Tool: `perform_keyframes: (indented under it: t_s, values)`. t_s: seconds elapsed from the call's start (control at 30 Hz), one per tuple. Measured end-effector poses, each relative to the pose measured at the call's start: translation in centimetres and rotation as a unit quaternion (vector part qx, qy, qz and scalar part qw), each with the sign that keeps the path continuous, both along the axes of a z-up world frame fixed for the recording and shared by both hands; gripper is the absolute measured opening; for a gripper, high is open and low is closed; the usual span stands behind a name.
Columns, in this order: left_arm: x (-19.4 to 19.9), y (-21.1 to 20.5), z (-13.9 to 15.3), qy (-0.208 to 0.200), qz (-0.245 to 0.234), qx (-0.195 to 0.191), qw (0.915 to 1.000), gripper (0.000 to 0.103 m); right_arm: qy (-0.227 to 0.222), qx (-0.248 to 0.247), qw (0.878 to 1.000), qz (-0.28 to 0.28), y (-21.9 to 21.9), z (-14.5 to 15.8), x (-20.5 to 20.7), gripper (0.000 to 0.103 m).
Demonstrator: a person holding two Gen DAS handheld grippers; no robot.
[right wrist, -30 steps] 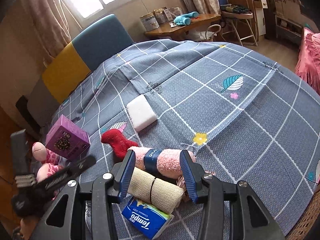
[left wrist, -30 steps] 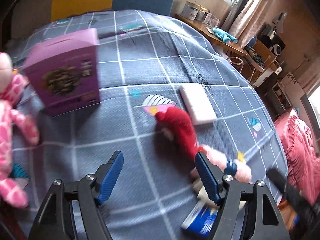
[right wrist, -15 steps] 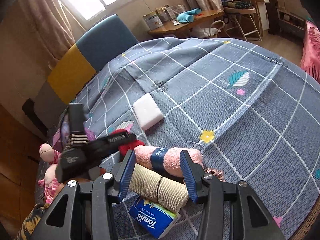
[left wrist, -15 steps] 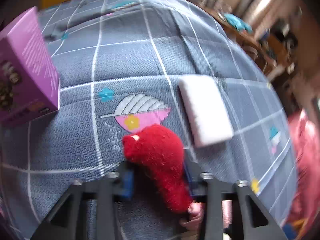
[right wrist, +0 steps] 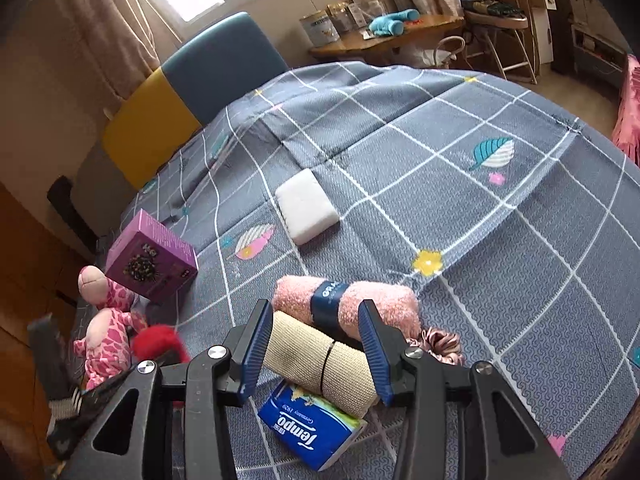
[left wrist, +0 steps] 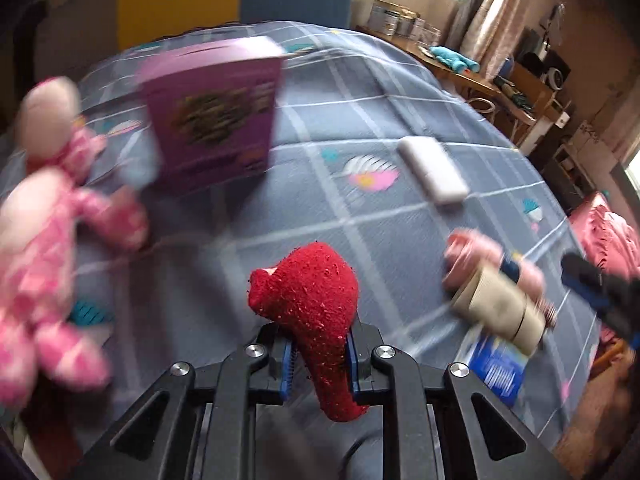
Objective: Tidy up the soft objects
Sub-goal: 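Lift the red plush with the left gripper while the right gripper grasps the white sponge block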
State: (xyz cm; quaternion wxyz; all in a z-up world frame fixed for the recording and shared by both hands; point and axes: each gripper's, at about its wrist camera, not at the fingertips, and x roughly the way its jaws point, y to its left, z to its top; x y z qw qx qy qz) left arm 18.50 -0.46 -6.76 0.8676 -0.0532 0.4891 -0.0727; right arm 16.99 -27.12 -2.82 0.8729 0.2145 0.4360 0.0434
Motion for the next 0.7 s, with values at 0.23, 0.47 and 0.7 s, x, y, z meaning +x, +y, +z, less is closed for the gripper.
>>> perform_keyframes:
  t_s: [0.23, 0.47, 0.7]
  values:
    - [-3.0, 3.4, -4.0, 0.030, 0.025, 0.015, 0.9991, 0.020, 0.022, -0.032, 0.999, 0.035, 2.1, 0.2, 0.9, 0.045]
    - [-3.6, 3.1, -4.1, 0.000, 0.016, 0.019, 0.9997, 0.021, 0.022, -0.110, 0.989, 0.097, 5.4, 0.6, 7.5, 0.051]
    - [-3.3, 3.8, -4.2, 0.004, 0.022, -0.008, 0.9997, 0.021, 0.071, -0.184, 0.975, 0.101, 7.1, -2.1, 15.5, 0.056]
